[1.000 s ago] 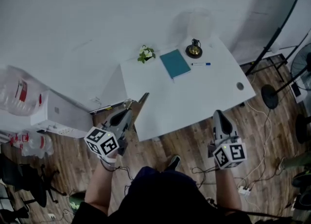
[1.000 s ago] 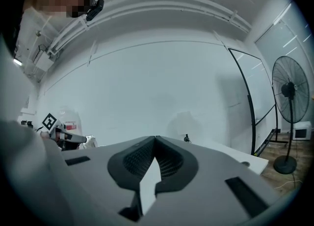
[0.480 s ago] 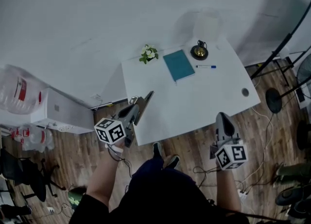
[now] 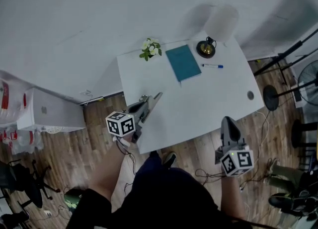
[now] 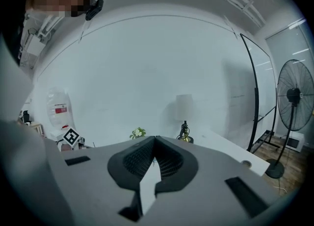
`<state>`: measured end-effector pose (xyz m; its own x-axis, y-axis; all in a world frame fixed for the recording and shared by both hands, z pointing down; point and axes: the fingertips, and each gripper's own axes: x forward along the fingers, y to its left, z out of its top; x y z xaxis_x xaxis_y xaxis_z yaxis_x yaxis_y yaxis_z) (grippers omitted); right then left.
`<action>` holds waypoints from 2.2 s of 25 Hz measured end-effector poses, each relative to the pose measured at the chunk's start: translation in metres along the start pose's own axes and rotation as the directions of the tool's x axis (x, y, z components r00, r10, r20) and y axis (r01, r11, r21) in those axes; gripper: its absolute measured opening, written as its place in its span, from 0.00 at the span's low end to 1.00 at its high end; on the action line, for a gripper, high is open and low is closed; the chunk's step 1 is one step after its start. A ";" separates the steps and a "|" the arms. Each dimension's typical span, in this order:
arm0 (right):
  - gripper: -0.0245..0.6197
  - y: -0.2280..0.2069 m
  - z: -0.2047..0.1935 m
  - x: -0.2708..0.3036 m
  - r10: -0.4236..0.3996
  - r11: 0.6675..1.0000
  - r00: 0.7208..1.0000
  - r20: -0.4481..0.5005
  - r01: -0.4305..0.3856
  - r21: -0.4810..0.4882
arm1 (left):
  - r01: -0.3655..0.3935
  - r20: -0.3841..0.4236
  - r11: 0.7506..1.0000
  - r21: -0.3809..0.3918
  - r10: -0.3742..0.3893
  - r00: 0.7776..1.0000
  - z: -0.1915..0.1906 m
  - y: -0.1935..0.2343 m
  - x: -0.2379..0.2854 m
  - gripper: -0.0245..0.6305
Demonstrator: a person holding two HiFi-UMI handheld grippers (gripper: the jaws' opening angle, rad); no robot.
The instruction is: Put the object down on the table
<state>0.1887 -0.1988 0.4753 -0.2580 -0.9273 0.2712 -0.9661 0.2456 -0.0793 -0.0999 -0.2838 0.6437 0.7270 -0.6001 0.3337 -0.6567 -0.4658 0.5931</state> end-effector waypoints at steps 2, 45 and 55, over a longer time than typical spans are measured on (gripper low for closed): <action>0.05 0.007 -0.002 0.013 -0.001 1.000 1.000 -0.024 0.001 -0.006 | 0.009 -0.032 1.000 -0.019 -0.009 0.999 -0.008 0.018 0.013 0.05; 0.05 -0.040 0.069 0.042 0.032 0.999 0.989 0.147 -0.027 -0.038 | -0.465 0.347 0.843 0.272 0.365 0.864 0.158 -0.038 -0.058 0.34; 0.05 -0.050 0.153 0.037 0.085 0.994 0.932 0.351 -0.053 -0.099 | -0.426 0.545 0.800 0.423 0.150 0.825 0.239 -0.190 -0.075 0.30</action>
<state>0.2291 -0.2885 0.3422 -0.3199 -0.9431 -0.0909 -0.9470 0.3211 0.0020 -0.0772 -0.3062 0.3305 0.3916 -0.9194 -0.0355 -0.9195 -0.3925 0.0219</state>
